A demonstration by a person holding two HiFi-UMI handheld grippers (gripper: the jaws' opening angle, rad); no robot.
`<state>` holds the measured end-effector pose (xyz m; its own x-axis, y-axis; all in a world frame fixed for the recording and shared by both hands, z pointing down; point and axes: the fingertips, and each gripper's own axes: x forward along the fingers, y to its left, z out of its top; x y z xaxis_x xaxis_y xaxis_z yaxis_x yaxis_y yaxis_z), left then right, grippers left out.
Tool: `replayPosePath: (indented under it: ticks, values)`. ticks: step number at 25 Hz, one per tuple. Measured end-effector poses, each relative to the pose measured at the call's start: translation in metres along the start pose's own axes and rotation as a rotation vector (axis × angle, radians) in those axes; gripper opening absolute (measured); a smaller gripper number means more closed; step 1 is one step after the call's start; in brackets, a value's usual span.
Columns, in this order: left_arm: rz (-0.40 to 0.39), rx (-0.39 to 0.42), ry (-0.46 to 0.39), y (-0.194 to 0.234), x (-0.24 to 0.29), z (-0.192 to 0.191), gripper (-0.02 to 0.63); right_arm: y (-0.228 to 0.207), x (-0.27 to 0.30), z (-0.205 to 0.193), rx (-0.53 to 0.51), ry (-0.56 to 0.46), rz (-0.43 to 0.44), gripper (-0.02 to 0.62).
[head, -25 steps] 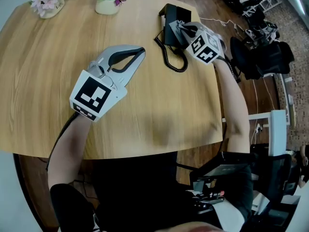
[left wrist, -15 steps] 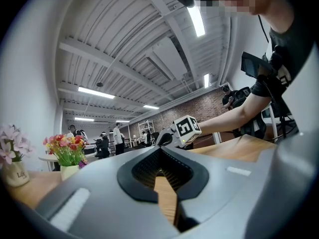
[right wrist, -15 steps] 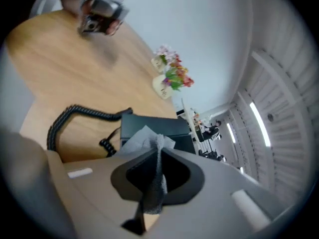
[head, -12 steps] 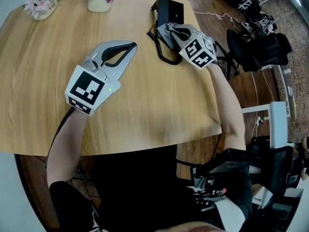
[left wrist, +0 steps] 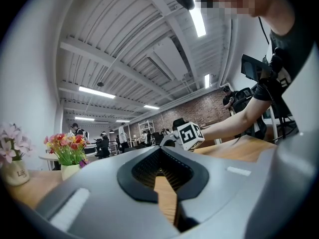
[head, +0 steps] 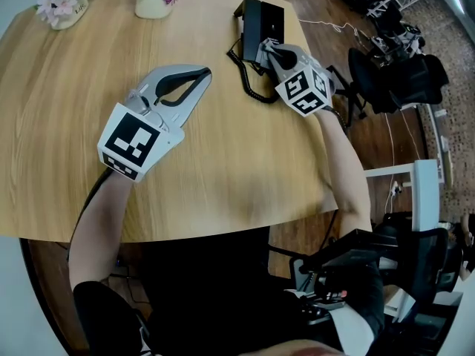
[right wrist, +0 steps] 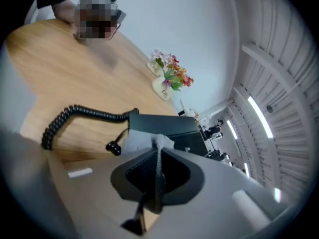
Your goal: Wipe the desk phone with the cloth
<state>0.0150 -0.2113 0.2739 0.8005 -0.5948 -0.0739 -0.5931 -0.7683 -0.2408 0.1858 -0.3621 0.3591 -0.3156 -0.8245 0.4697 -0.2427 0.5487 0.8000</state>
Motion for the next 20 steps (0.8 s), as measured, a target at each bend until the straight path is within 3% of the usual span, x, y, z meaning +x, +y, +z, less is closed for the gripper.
replayPosePath:
  ticks: [4,7,8,10,12,16,20]
  values:
    - [0.002,-0.003,0.002,0.003,0.000,-0.001,0.003,-0.031,0.007,-0.040,-0.002,0.162,-0.137,0.018]
    - [0.005,-0.009,0.002,0.003,0.000,-0.002,0.003,-0.031,0.016,-0.017,0.027,0.045,-0.084,0.018]
    - [0.008,-0.010,0.003,0.004,-0.001,-0.002,0.003,-0.031,0.020,-0.015,0.007,0.048,-0.074,0.018]
    - [0.010,-0.009,0.006,0.005,0.000,-0.003,0.003,-0.048,0.025,-0.030,-0.031,0.152,-0.142,0.017]
    - [0.008,-0.008,0.007,0.005,0.000,-0.003,0.003,-0.073,0.028,-0.036,0.034,0.170,-0.211,0.018]
    - [0.010,-0.032,0.013,0.006,-0.002,-0.003,0.003,-0.088,0.051,0.002,0.166,-0.020,-0.174,0.018]
    - [0.014,-0.019,0.006,0.008,-0.001,-0.004,0.003,-0.112,0.072,-0.024,0.188,0.102,-0.259,0.018]
